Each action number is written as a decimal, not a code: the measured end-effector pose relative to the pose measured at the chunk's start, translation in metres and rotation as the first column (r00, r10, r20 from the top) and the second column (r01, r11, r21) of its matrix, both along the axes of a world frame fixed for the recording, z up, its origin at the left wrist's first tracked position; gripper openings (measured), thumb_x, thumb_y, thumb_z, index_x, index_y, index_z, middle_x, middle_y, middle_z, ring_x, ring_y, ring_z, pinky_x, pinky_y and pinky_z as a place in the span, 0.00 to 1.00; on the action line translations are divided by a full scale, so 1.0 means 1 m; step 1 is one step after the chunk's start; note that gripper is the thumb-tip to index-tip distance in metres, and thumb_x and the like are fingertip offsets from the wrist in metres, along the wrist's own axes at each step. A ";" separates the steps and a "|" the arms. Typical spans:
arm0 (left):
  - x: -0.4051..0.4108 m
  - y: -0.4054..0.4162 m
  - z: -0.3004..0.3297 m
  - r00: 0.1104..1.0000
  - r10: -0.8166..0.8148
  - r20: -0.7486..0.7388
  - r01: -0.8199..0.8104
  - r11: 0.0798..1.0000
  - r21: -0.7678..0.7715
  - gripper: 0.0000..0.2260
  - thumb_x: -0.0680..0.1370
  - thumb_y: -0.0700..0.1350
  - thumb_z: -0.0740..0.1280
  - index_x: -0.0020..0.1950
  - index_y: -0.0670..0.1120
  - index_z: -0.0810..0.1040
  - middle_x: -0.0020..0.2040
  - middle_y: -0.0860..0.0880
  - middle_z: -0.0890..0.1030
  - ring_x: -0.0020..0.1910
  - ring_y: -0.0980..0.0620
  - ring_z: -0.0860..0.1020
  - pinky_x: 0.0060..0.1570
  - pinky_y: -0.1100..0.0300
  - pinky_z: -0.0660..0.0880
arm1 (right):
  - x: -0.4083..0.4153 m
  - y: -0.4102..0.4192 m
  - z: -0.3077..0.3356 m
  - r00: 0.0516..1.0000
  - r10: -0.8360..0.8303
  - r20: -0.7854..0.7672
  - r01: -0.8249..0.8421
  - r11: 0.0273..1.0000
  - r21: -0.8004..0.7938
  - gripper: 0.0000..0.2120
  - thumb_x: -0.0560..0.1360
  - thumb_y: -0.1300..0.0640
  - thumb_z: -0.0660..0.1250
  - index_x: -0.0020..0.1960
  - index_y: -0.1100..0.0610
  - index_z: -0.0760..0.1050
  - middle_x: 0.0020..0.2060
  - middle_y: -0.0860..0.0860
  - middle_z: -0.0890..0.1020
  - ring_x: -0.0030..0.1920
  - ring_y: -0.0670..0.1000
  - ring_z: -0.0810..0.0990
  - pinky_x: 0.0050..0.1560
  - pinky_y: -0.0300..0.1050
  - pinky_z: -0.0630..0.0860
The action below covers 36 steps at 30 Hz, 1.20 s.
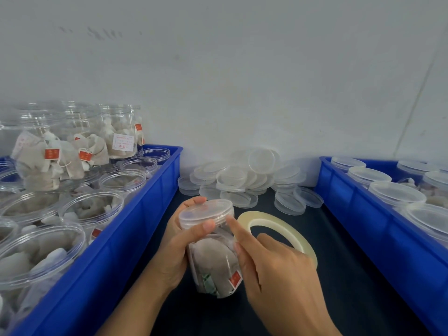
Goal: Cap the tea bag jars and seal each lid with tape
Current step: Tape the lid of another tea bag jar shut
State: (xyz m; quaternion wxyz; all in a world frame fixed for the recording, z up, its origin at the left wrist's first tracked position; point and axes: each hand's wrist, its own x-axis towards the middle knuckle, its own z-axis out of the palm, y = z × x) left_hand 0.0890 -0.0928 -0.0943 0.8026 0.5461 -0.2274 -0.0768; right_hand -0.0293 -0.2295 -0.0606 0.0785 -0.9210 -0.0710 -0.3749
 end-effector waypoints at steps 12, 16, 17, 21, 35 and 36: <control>-0.002 -0.004 0.000 0.995 -0.021 0.093 0.013 0.996 0.088 0.34 0.56 0.48 0.78 0.61 0.47 0.74 0.53 0.50 0.84 0.52 0.52 0.83 0.45 0.65 0.78 | -0.001 -0.011 0.004 0.992 -0.105 -0.072 0.114 0.985 0.131 0.11 0.77 0.50 0.61 0.52 0.45 0.81 0.31 0.44 0.80 0.26 0.45 0.74 0.22 0.43 0.72; -0.001 -0.004 0.000 0.991 -0.028 0.133 0.009 0.990 0.140 0.33 0.56 0.49 0.78 0.60 0.47 0.74 0.54 0.50 0.84 0.53 0.54 0.82 0.47 0.66 0.77 | 0.000 -0.011 0.005 0.980 -0.130 -0.153 0.154 0.976 0.153 0.11 0.77 0.45 0.58 0.55 0.39 0.77 0.34 0.42 0.78 0.32 0.45 0.76 0.29 0.40 0.73; -0.001 -0.005 -0.001 0.990 -0.028 0.136 0.007 0.989 0.147 0.33 0.56 0.49 0.78 0.60 0.48 0.75 0.54 0.51 0.84 0.54 0.54 0.82 0.47 0.66 0.78 | 0.001 -0.012 0.005 0.979 -0.121 -0.164 0.152 0.971 0.186 0.13 0.78 0.43 0.55 0.56 0.40 0.75 0.37 0.43 0.79 0.35 0.45 0.77 0.33 0.41 0.75; 0.000 -0.006 -0.001 0.986 -0.041 0.163 0.009 0.982 0.190 0.34 0.56 0.50 0.79 0.60 0.48 0.74 0.55 0.50 0.83 0.55 0.53 0.81 0.50 0.64 0.78 | 0.000 -0.015 0.006 0.970 -0.151 -0.190 0.192 0.957 0.219 0.14 0.79 0.42 0.53 0.58 0.43 0.72 0.43 0.45 0.81 0.42 0.46 0.79 0.41 0.43 0.77; -0.004 -0.008 0.011 0.976 -0.071 0.207 0.003 0.949 0.316 0.39 0.56 0.54 0.79 0.64 0.53 0.68 0.56 0.55 0.81 0.57 0.57 0.79 0.52 0.65 0.76 | 0.007 -0.024 0.002 0.965 -0.126 -0.228 0.179 0.956 0.231 0.11 0.80 0.45 0.55 0.60 0.38 0.72 0.41 0.42 0.81 0.41 0.45 0.78 0.41 0.41 0.77; -0.006 -0.007 0.015 0.973 -0.063 0.221 -0.024 0.928 0.371 0.39 0.56 0.56 0.79 0.64 0.53 0.69 0.57 0.55 0.80 0.57 0.59 0.79 0.53 0.64 0.77 | 0.007 -0.026 0.002 0.966 -0.117 -0.232 0.172 0.956 0.236 0.12 0.81 0.46 0.55 0.62 0.37 0.71 0.42 0.43 0.81 0.42 0.45 0.79 0.41 0.40 0.77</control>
